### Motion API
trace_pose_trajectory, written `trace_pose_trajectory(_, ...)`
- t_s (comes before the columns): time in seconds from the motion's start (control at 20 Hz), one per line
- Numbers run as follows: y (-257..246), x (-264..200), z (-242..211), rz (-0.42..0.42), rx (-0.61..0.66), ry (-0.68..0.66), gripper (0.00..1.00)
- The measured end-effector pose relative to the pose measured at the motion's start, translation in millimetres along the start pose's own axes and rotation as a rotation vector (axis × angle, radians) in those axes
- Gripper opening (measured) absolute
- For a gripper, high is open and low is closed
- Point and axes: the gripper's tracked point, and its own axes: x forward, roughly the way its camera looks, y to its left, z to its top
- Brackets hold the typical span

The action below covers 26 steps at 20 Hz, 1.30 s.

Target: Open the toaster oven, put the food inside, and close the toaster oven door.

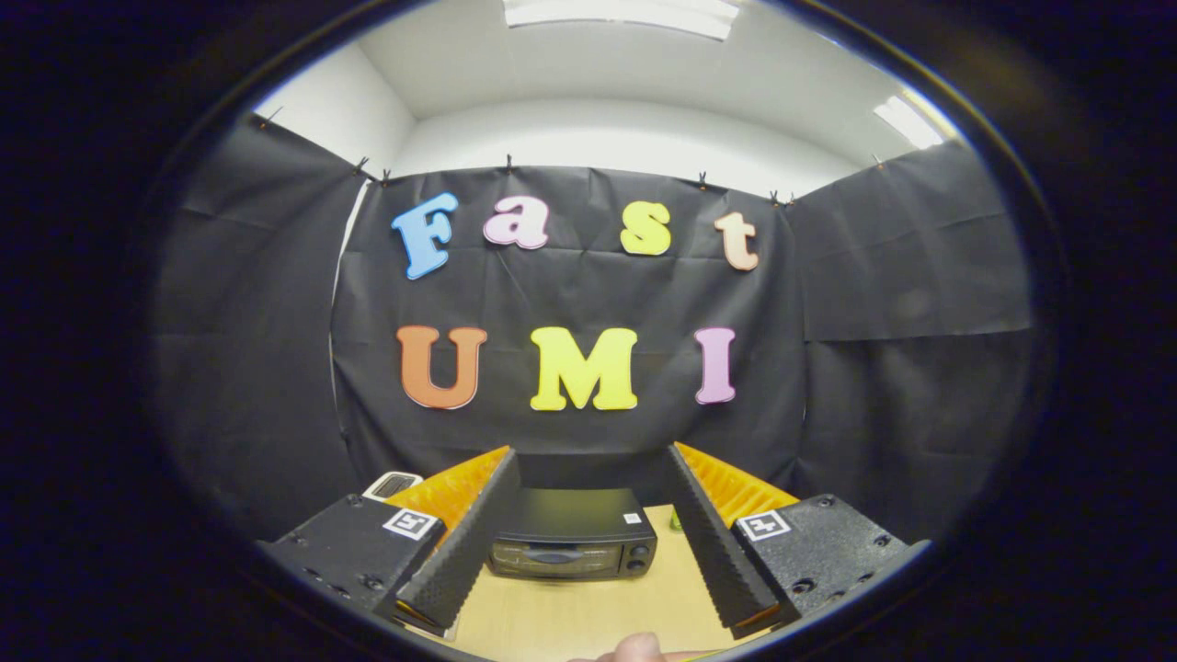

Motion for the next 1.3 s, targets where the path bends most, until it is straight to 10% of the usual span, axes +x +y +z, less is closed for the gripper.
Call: trace_pose_trajectory(1.3,10.3,24.2,0.4,0.061,0.062,0.027,1.00)
